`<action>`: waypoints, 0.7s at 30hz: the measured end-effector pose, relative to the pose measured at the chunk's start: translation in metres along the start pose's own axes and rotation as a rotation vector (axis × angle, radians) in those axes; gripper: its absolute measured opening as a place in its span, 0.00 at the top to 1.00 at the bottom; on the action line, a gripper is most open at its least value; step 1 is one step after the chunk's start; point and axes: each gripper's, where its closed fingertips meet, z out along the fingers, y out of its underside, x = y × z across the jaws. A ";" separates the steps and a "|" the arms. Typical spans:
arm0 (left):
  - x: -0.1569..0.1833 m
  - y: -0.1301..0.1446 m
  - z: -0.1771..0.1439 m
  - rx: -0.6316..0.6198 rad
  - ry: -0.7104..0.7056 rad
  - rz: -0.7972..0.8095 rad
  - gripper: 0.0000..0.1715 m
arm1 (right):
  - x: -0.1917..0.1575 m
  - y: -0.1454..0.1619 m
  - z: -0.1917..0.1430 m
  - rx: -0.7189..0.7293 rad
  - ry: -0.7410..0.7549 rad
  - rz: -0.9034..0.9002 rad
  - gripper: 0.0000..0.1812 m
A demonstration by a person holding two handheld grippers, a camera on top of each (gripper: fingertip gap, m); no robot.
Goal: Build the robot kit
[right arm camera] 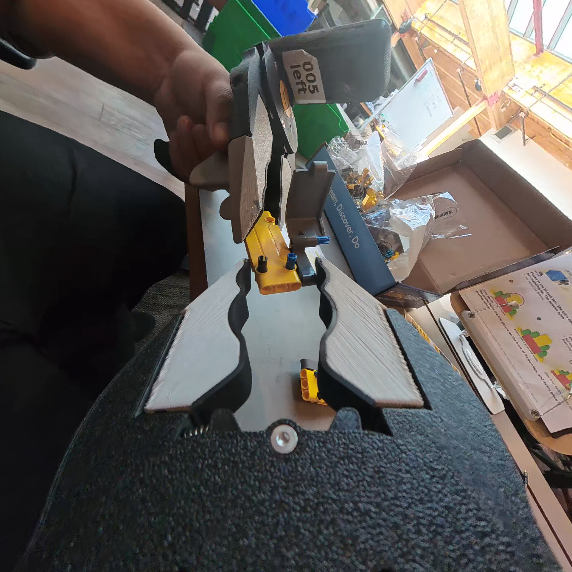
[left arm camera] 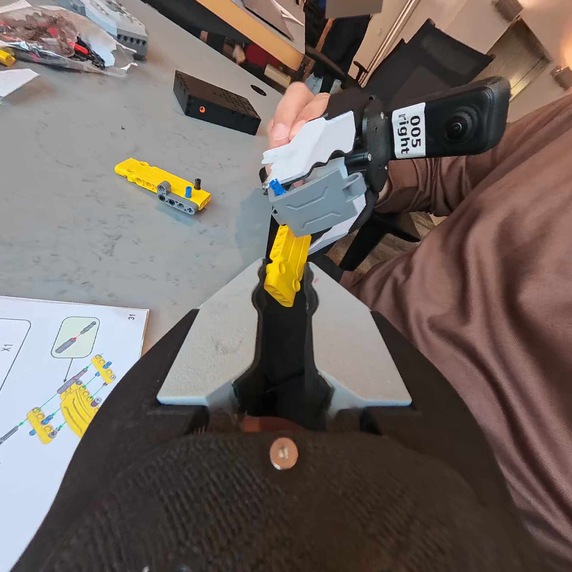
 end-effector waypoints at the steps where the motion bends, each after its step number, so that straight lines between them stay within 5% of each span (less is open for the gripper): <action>1: 0.001 0.000 0.000 0.001 0.006 -0.005 0.89 | 0.000 -0.001 0.000 0.002 -0.008 0.000 0.77; 12: 0.009 0.002 -0.001 -0.011 0.099 -0.082 0.92 | -0.006 -0.006 -0.005 -0.030 -0.050 -0.141 0.80; 21: -0.004 0.007 0.003 -0.047 0.004 -0.090 0.97 | -0.005 0.017 0.002 -0.128 -0.069 -0.165 0.80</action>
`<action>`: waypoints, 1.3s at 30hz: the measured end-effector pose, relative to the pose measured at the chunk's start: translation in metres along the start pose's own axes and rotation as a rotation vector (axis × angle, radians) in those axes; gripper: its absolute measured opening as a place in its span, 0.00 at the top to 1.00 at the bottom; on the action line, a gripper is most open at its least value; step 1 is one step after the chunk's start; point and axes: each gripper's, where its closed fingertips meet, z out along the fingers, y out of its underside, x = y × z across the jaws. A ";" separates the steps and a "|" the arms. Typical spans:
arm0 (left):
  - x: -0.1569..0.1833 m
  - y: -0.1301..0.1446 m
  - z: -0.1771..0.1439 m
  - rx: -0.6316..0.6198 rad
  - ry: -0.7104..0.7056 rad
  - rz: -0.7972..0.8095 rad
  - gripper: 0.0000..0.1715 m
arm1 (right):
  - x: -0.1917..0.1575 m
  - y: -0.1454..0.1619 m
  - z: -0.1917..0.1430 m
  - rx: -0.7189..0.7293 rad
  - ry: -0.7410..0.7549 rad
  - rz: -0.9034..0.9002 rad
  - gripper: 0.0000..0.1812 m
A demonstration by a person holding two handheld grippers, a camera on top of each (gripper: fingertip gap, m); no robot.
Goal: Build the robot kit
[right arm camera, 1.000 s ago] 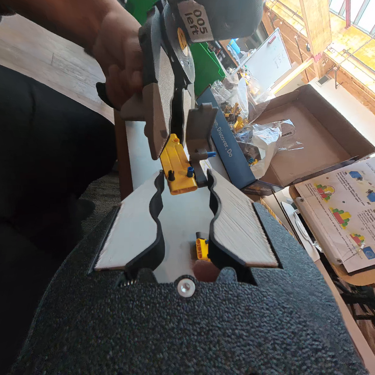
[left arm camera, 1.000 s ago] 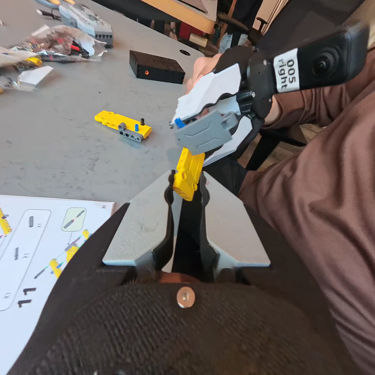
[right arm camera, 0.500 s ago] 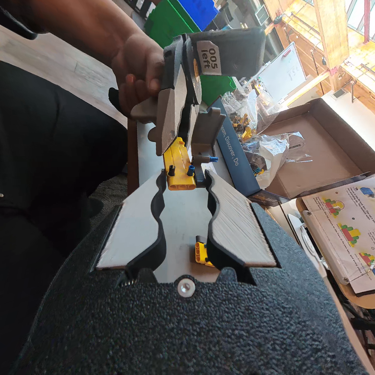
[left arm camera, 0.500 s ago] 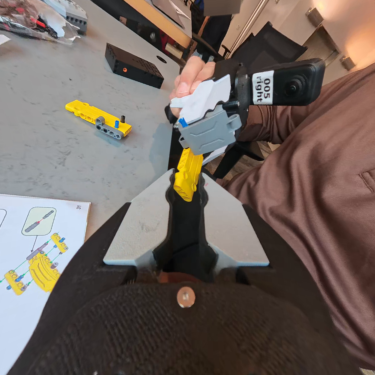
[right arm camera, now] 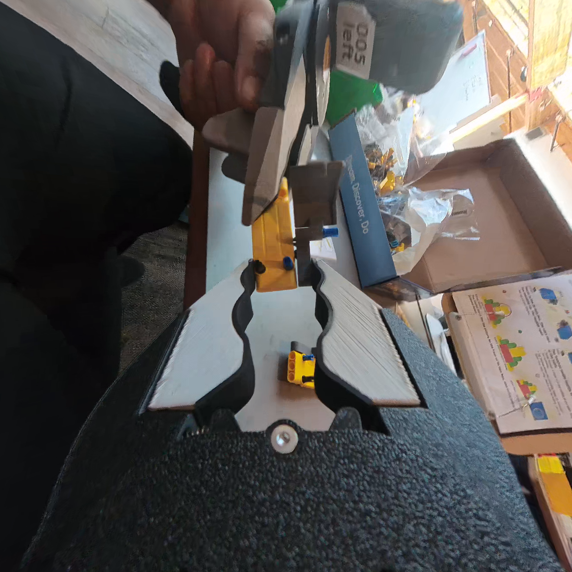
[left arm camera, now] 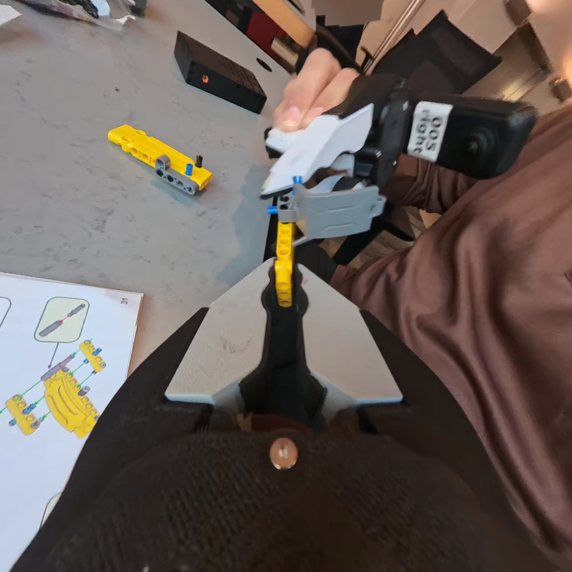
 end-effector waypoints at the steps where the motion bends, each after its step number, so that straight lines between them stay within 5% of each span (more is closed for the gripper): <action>1: -0.005 -0.003 0.000 0.014 -0.032 -0.010 0.97 | 0.001 0.006 0.003 -0.017 0.011 0.008 0.80; 8: -0.025 -0.006 -0.003 0.041 -0.145 -0.075 0.97 | 0.011 0.016 0.003 -0.047 0.093 -0.008 0.77; 15: -0.032 -0.011 -0.007 0.107 -0.098 -0.290 0.97 | 0.019 0.018 0.008 -0.110 0.107 0.102 0.59; 25: -0.029 0.004 0.004 0.008 -0.102 -0.309 0.97 | 0.010 0.015 0.026 -0.141 0.014 0.030 0.59; 30: -0.027 0.005 0.005 0.001 -0.083 -0.317 0.97 | 0.003 0.014 0.033 -0.133 -0.018 -0.002 0.69; 39: -0.028 0.008 0.005 -0.005 -0.127 -0.261 0.96 | -0.005 0.015 0.038 -0.093 -0.145 0.135 0.71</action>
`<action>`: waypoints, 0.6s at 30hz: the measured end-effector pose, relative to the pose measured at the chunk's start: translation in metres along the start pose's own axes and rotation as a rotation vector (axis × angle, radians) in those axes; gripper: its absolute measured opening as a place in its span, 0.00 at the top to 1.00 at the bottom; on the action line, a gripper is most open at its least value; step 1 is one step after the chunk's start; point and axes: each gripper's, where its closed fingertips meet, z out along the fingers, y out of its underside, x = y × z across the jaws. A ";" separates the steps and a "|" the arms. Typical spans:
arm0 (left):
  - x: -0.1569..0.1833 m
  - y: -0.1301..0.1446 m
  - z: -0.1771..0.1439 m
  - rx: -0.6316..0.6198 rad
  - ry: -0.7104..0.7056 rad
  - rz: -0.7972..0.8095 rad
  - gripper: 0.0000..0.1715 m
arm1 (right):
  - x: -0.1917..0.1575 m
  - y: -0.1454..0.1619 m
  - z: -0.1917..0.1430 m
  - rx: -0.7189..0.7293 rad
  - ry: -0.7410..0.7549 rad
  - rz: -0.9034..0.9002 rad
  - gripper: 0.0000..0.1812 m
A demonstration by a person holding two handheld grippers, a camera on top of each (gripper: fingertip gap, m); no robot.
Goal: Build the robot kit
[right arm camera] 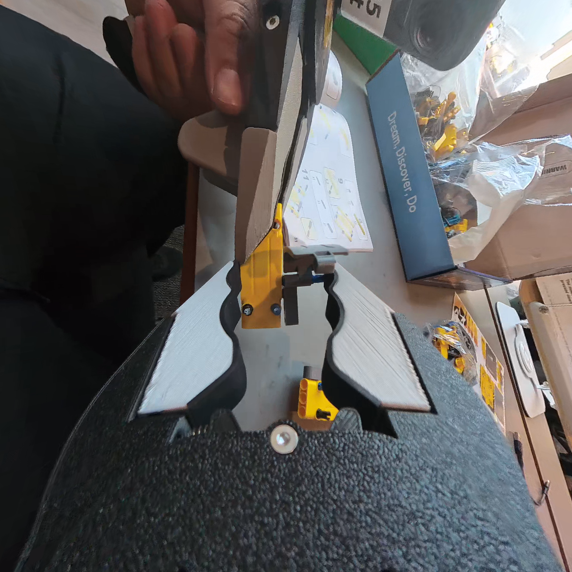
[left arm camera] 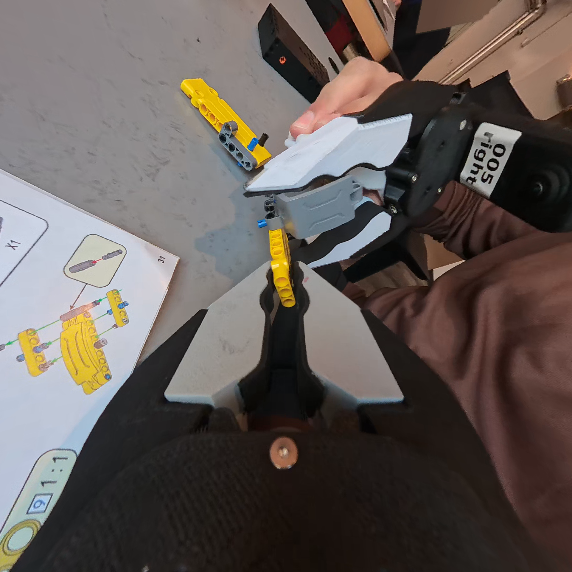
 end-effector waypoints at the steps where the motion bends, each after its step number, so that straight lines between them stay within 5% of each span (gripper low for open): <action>1: 0.000 0.001 0.000 -0.003 -0.006 0.004 0.96 | -0.001 0.000 0.000 0.000 -0.006 0.000 0.71; 18: -0.005 -0.020 -0.012 0.153 0.000 -0.054 0.97 | 0.017 -0.004 -0.009 0.054 0.122 0.195 0.72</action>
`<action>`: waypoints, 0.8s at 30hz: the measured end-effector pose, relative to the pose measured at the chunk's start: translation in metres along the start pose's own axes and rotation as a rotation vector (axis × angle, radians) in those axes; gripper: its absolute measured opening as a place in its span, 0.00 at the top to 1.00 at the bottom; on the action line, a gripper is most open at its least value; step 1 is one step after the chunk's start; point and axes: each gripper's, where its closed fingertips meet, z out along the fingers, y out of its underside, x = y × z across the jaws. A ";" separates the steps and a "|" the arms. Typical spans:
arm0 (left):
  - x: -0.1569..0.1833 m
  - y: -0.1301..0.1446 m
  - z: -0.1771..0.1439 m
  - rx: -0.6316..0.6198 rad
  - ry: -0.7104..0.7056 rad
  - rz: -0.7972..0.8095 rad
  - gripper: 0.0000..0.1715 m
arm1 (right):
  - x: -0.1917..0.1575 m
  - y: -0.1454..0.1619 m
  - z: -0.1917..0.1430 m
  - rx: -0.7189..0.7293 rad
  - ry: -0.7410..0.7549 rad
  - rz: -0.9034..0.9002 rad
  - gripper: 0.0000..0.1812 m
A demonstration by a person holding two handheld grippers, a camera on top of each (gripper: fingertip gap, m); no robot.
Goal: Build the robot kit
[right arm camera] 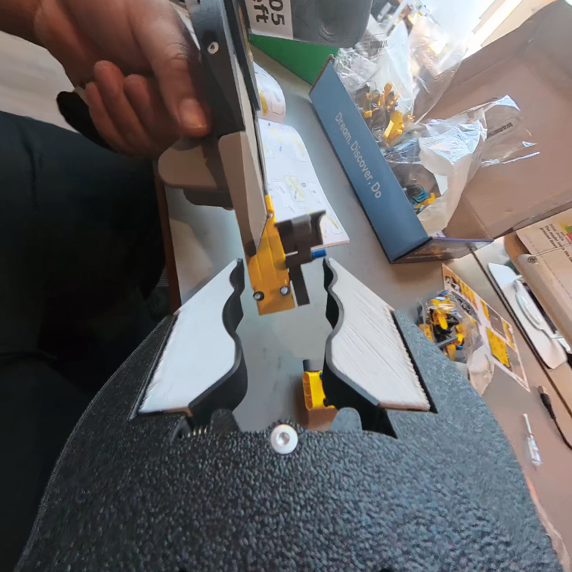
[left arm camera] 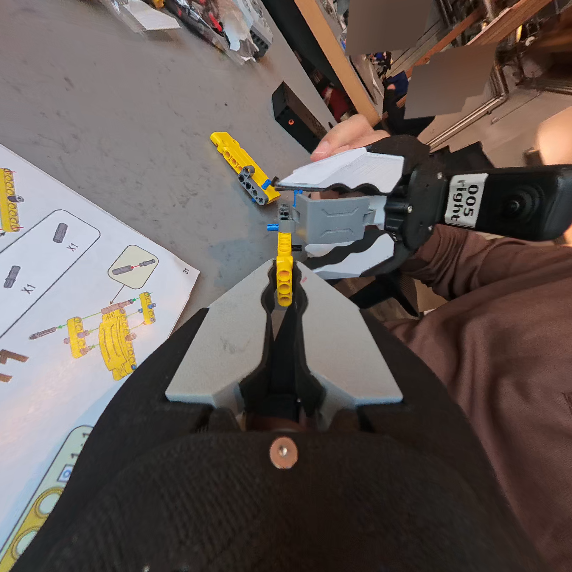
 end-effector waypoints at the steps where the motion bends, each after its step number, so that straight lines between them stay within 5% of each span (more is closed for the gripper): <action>1: 0.003 -0.001 -0.002 0.004 0.028 -0.014 0.97 | -0.003 0.002 -0.002 -0.001 -0.029 0.006 0.72; 5: 0.012 -0.004 -0.005 0.008 0.126 -0.066 0.97 | -0.002 -0.005 -0.007 0.050 -0.012 -0.066 0.80; 12: 0.023 -0.006 -0.010 0.026 0.230 -0.092 0.97 | -0.002 -0.019 -0.014 0.127 0.001 -0.176 0.81; 24: 0.021 0.001 -0.007 -0.007 0.144 -0.018 0.98 | -0.009 -0.011 -0.014 0.042 -0.070 -0.145 0.83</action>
